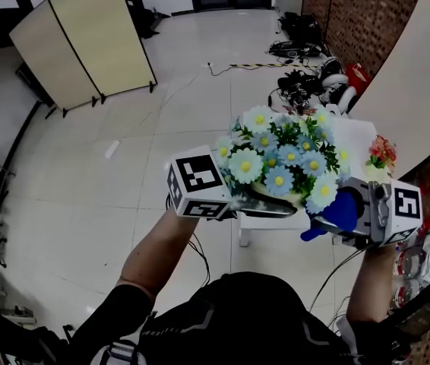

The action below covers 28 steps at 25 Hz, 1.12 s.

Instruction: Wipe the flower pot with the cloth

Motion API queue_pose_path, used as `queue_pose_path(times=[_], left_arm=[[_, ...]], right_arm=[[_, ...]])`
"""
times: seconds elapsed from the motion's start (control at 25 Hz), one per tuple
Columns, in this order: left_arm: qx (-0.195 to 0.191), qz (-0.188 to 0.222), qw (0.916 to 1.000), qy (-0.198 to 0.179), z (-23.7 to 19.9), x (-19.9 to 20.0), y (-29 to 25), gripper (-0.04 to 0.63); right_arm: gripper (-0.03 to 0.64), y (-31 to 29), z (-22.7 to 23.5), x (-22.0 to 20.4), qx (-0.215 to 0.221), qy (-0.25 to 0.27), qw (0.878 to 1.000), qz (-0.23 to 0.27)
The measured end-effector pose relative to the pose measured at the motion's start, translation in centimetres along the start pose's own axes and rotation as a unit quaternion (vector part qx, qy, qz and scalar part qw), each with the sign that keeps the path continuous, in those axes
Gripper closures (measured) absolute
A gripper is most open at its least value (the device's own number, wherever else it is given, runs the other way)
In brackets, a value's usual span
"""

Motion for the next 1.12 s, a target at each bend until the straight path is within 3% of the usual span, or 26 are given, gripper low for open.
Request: queue_pose_path(times=[0.2, 0.36, 0.68, 0.92, 1.12], left_arm=[[-0.009, -0.003, 0.9999, -0.003, 0.4, 0.4, 0.1, 0.038], [-0.024, -0.003, 0.9997, -0.003, 1.0, 0.9, 0.3, 0.038], [-0.053, -0.004, 0.9986, -0.005, 2.0, 1.8, 0.9, 0.038], [-0.019, 0.004, 0.9998, 0.008, 1.1, 0.9, 0.4, 0.038], [0.028, 0.0, 0.9995, 0.015, 0.0, -0.2, 0.1, 0.038]], right_arm=[[0.54, 4.2, 4.1, 1.3, -0.056, -0.012, 0.998, 0.04], [0.54, 4.4, 8.4, 0.9, -0.092, -0.036, 0.995, 0.031], [0.54, 0.6, 10.3, 1.5, -0.013, -0.055, 0.998, 0.023], [0.54, 2.3, 7.5, 0.8, -0.009, -0.034, 0.999, 0.009], [0.54, 2.0, 4.4, 0.0, -0.065, -0.012, 0.998, -0.022]])
Point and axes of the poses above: the fingertips, and each gripper's own axes: y backward along the fingers, z to its right, x out of its top, the point moved 3 cm from there along y, backward along the fingers, and after that the axes turned 3 degrees about y, right-handed, at the moved point
